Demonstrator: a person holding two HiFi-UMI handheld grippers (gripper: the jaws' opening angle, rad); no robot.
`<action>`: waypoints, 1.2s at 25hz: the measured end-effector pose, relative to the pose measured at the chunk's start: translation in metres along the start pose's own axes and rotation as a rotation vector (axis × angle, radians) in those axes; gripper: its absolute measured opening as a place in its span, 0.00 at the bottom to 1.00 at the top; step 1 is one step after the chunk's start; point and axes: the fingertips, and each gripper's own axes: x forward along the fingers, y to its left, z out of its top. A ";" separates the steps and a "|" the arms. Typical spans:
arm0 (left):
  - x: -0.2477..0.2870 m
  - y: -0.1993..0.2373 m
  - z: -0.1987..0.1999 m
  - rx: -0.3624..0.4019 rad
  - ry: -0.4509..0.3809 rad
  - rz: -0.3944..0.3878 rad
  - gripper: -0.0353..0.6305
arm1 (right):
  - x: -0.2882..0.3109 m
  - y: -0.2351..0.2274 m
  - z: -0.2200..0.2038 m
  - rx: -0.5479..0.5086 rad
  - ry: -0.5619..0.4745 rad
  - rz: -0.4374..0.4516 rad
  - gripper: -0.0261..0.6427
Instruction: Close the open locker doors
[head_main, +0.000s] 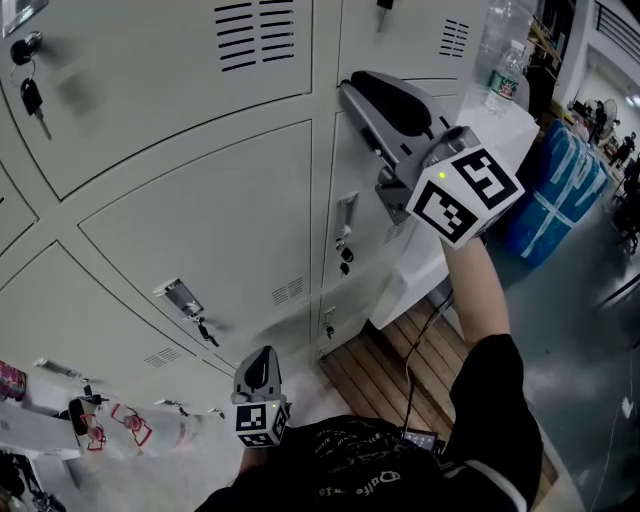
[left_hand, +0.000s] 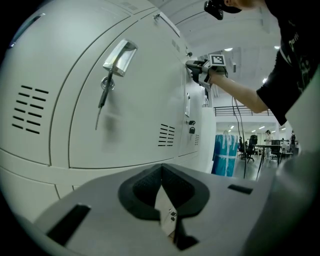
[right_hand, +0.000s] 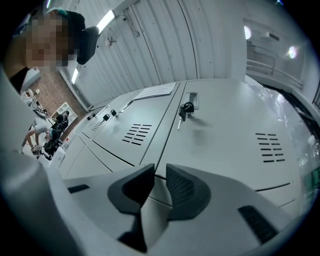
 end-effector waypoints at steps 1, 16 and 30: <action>-0.001 -0.001 -0.001 -0.001 0.002 0.001 0.06 | 0.000 0.001 0.000 0.002 -0.001 0.001 0.15; -0.005 -0.023 -0.002 -0.004 0.022 -0.027 0.06 | -0.042 0.002 -0.018 0.166 -0.086 -0.064 0.15; 0.005 -0.074 0.010 -0.020 -0.008 -0.131 0.06 | -0.141 0.037 -0.105 0.198 0.077 -0.198 0.15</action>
